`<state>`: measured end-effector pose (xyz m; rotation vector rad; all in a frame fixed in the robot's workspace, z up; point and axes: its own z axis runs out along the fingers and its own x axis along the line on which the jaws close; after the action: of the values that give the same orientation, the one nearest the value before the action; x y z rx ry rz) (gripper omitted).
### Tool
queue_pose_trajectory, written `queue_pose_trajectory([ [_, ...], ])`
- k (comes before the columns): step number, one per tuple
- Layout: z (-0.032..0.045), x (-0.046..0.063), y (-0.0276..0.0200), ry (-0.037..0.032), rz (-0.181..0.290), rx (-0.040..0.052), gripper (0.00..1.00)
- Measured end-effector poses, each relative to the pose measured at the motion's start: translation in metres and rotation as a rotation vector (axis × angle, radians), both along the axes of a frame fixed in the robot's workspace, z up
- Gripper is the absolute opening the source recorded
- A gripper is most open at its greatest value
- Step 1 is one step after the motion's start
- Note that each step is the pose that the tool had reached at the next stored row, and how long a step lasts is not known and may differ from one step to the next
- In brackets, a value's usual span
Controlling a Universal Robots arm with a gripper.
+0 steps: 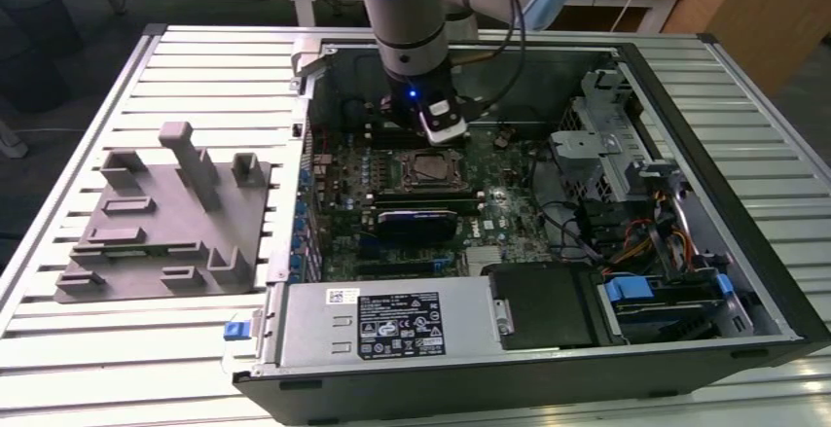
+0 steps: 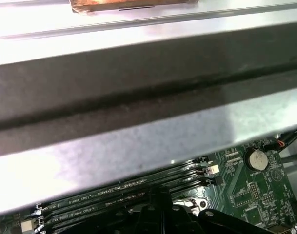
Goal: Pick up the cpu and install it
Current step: 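Install the first cpu locking lever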
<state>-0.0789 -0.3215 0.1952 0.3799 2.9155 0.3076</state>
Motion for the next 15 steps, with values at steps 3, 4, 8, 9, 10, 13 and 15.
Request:
queue_pose_trajectory([
  [3, -0.0005, -0.0006, 0.0001, 0.0000, -0.006, 0.0001, 0.11],
  [4, -0.0005, -0.0006, 0.0001, 0.0000, -0.008, 0.0001, 0.11],
  [8, -0.0008, -0.0006, 0.0012, 0.0000, -0.024, 0.0001, 0.11],
  [9, -0.0008, -0.0006, 0.0017, 0.0000, -0.027, 0.0001, 0.11],
  [10, -0.0009, -0.0006, 0.0024, 0.0000, -0.030, 0.0002, 0.11],
  [13, -0.0010, -0.0006, 0.0028, 0.0000, -0.032, 0.0000, 0.11],
  [15, -0.0014, -0.0006, 0.0029, -0.0001, -0.032, 0.0000, 0.11],
])
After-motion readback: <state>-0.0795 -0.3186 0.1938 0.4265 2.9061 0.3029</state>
